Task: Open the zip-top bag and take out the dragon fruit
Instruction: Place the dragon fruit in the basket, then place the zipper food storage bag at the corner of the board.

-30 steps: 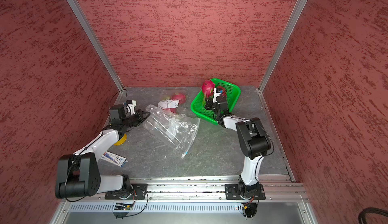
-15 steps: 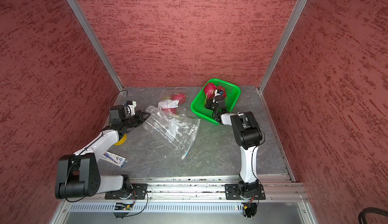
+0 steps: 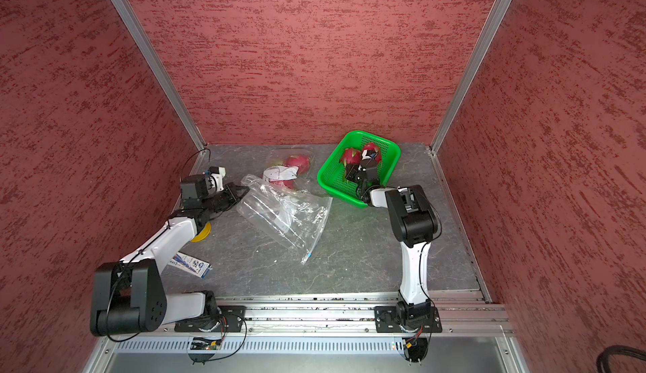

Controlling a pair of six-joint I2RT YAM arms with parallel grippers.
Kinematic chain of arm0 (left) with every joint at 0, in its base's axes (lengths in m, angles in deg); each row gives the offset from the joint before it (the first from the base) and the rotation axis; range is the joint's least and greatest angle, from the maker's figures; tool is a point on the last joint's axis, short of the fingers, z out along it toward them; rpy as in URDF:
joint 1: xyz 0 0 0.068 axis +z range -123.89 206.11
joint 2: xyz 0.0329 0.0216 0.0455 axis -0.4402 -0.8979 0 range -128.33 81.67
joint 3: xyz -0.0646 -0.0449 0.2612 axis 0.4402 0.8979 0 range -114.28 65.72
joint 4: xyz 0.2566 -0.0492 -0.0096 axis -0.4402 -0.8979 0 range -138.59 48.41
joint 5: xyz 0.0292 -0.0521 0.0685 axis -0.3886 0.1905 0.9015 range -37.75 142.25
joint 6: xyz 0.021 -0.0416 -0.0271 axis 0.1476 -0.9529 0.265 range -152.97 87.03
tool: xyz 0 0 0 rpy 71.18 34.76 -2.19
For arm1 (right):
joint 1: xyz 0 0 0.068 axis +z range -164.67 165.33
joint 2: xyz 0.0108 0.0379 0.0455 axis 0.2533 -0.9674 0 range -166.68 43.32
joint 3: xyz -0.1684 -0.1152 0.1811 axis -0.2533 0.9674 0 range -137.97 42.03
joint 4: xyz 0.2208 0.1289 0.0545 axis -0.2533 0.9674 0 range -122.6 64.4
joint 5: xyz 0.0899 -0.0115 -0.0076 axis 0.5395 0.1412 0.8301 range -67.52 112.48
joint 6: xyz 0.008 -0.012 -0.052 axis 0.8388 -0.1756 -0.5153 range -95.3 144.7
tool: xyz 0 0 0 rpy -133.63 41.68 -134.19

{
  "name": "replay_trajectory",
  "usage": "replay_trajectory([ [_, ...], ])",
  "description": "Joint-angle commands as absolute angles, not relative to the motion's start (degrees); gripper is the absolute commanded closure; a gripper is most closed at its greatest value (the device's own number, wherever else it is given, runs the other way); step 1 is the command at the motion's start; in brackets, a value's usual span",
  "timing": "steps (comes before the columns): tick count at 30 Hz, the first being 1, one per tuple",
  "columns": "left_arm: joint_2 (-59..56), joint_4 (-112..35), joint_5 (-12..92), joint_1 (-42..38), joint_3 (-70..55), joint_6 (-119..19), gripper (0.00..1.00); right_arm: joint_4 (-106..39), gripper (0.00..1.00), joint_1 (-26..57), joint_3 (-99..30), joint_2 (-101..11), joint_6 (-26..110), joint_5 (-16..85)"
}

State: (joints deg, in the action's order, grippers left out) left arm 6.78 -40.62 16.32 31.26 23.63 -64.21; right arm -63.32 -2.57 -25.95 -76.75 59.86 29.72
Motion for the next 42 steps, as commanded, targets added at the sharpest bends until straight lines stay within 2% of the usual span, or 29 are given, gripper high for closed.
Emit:
replay_trajectory([
  [1,8.36,-41.24,16.73,31.63,23.99,-63.30,1.00,-65.03,0.66,-3.20,-27.08,-76.25,60.08,29.92],
  [12,8.30,-44.07,19.52,32.60,18.89,-61.90,0.99,-64.37,0.33,-3.42,-18.85,-62.25,55.17,30.44],
  [23,0.01,-45.82,27.28,39.74,4.89,-57.55,0.95,-68.41,0.27,-3.38,-2.65,-45.80,55.15,33.04],
  [29,-9.29,-43.91,30.14,44.03,-3.79,-56.29,1.00,-67.46,0.23,-3.17,1.69,-41.39,56.63,32.73],
  [31,-12.86,-44.99,32.70,44.64,-8.20,-54.45,1.00,-67.04,0.18,-3.07,2.77,-40.47,57.07,32.03],
  [33,-16.17,-45.40,35.25,44.98,-12.06,-52.36,1.00,-67.14,0.04,-2.94,3.83,-40.21,57.66,30.72],
  [34,-18.06,-45.99,36.06,45.29,-14.22,-51.71,1.00,-67.31,0.01,-2.90,4.43,-40.19,57.87,30.07],
  [42,-31.00,-53.41,38.03,46.70,-29.23,-45.16,1.00,-68.91,0.01,-2.89,6.45,-40.58,56.37,29.04],
])
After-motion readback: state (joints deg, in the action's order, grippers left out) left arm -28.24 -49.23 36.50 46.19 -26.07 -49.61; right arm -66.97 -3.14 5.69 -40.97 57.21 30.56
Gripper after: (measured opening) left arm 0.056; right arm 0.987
